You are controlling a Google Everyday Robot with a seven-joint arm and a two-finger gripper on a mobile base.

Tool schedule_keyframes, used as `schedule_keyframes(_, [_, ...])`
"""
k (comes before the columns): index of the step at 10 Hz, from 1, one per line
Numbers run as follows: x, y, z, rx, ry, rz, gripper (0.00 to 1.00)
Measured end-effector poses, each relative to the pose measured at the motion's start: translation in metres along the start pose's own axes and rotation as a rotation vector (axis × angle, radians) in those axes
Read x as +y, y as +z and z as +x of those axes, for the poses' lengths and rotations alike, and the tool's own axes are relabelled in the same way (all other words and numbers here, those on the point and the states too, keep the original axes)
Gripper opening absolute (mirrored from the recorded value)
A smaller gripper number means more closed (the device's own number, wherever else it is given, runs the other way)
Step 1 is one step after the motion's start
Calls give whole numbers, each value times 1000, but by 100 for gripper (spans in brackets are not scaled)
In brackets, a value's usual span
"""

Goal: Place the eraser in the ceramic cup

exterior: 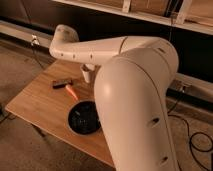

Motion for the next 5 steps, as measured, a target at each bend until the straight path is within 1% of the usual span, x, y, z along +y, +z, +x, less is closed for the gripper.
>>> schedule_keyframes(5, [2,0,1,1,-3,-2,80])
